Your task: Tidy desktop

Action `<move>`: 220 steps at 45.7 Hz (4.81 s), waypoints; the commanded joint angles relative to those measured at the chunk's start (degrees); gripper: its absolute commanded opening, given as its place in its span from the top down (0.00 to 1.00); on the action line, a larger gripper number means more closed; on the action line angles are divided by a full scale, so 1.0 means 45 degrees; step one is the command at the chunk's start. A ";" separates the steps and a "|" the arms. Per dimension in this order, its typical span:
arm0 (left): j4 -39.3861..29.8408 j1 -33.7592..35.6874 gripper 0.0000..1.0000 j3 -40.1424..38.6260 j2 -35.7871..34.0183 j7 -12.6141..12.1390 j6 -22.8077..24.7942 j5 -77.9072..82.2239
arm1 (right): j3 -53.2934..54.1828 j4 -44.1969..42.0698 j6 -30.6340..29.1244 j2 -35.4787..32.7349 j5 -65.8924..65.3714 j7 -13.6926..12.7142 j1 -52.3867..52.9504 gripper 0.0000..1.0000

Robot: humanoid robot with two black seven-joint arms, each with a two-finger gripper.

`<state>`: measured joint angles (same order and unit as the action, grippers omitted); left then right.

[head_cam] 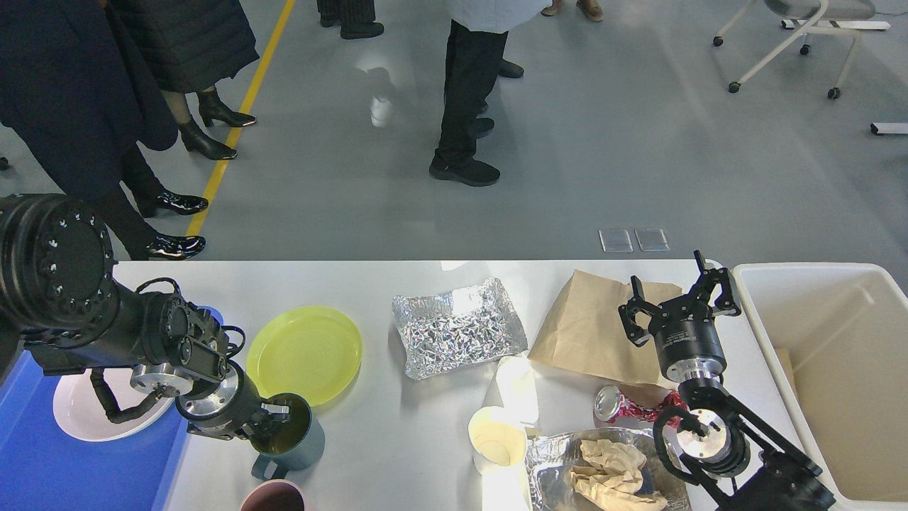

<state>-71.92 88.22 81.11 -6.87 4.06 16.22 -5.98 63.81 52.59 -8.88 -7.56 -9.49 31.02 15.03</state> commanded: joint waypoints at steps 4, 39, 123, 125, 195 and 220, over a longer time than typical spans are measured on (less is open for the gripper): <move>-0.0247 0.1174 1.00 0.0197 -0.0445 -0.0024 0.1118 0.0060 | 0.0000 -0.0006 0.0000 0.0000 0.0000 0.0000 0.0000 0.00; -0.5696 1.1915 1.00 0.1350 -0.0973 0.0035 0.6842 0.0197 | 0.0000 -0.0006 0.0000 0.0000 0.0000 0.0000 0.0000 0.00; 0.6959 -0.5913 0.97 -0.6736 -1.1266 0.2339 0.5516 0.8419 | 0.0000 0.0013 0.0000 0.0000 0.0000 0.0000 0.0000 0.00; 0.7095 -0.6050 0.96 -0.6736 -1.1246 0.2398 0.5496 0.8439 | 0.0000 -0.0006 0.0000 0.0000 0.0000 0.0000 0.0000 0.00; 0.9050 -0.8101 0.05 -0.7790 -1.0641 0.2769 0.4266 0.7228 | 0.0000 0.0013 0.0000 0.0000 0.0000 0.0000 0.0000 0.00; 0.8698 -0.8140 0.66 -0.7732 -1.0797 0.2769 0.5301 0.6740 | 0.0000 -0.0006 0.0000 0.0000 0.0000 0.0000 0.0000 0.00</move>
<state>-32.57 51.53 46.35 -55.38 16.49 38.04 24.44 63.81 52.56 -8.88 -7.56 -9.49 31.03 15.03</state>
